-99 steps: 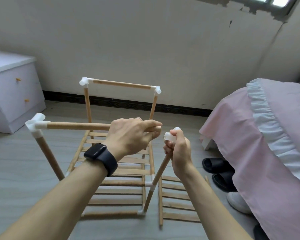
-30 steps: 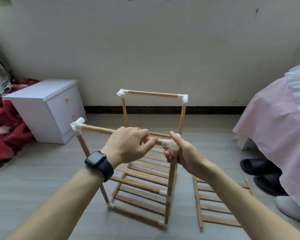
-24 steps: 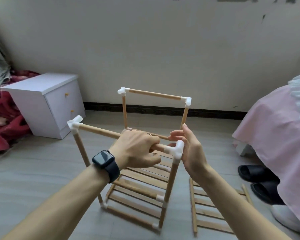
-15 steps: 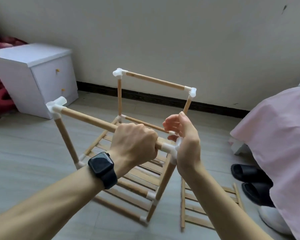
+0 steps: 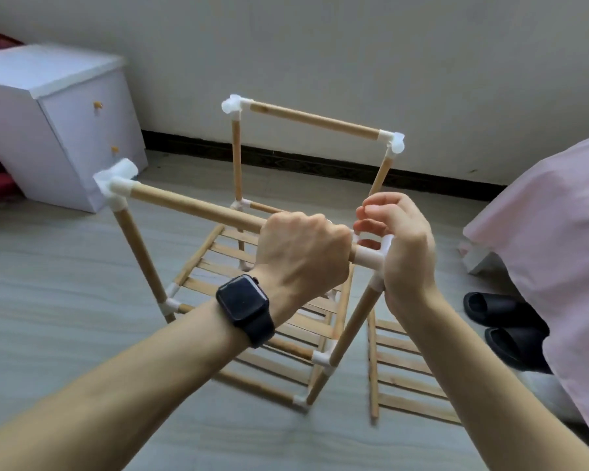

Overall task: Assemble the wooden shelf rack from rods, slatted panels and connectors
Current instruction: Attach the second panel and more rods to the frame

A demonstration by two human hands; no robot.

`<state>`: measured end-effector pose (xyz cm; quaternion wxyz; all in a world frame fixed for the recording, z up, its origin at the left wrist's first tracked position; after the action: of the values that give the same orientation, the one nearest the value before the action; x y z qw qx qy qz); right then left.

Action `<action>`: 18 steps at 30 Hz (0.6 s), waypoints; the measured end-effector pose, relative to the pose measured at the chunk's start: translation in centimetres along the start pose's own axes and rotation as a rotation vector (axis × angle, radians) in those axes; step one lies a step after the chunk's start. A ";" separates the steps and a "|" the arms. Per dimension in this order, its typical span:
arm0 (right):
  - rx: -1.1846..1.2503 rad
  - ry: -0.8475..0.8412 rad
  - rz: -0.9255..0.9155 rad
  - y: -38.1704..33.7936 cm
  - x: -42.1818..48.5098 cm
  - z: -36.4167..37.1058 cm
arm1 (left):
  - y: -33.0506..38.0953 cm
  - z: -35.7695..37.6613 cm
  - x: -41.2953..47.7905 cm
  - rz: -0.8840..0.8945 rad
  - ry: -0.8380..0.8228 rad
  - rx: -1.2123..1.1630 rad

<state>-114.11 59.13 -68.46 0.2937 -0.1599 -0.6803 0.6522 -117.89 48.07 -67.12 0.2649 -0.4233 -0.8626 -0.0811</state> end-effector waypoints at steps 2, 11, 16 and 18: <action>0.068 0.050 0.034 0.2 0.3 -0.7 | 0.1 -0.3 0.2 0.045 0.004 -0.062; 0.060 -0.139 -0.047 3.4 -1.9 -1.8 | -16.5 -5.2 -7.3 -0.393 0.180 -0.294; 0.112 -0.078 0.015 3.1 1.2 -3.4 | -22.6 -2.4 -11.2 -1.103 -0.016 -1.119; 0.105 -0.076 0.062 3.4 2.3 -3.8 | -20.8 -1.5 -11.1 -1.100 -0.102 -1.373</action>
<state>-114.16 63.89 -71.42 0.2553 -0.1401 -0.6504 0.7015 -127.80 26.85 -69.99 -0.1636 -0.0170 -0.7158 -0.6787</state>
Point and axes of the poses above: each hand's wrist, its own x-axis towards the middle knuckle, its own z-axis out of the palm, y = z × x, the point moved 6 cm from there along x, towards the middle knuckle, and after that the axes turned 1 degree about -z, right-handed, at the moved point
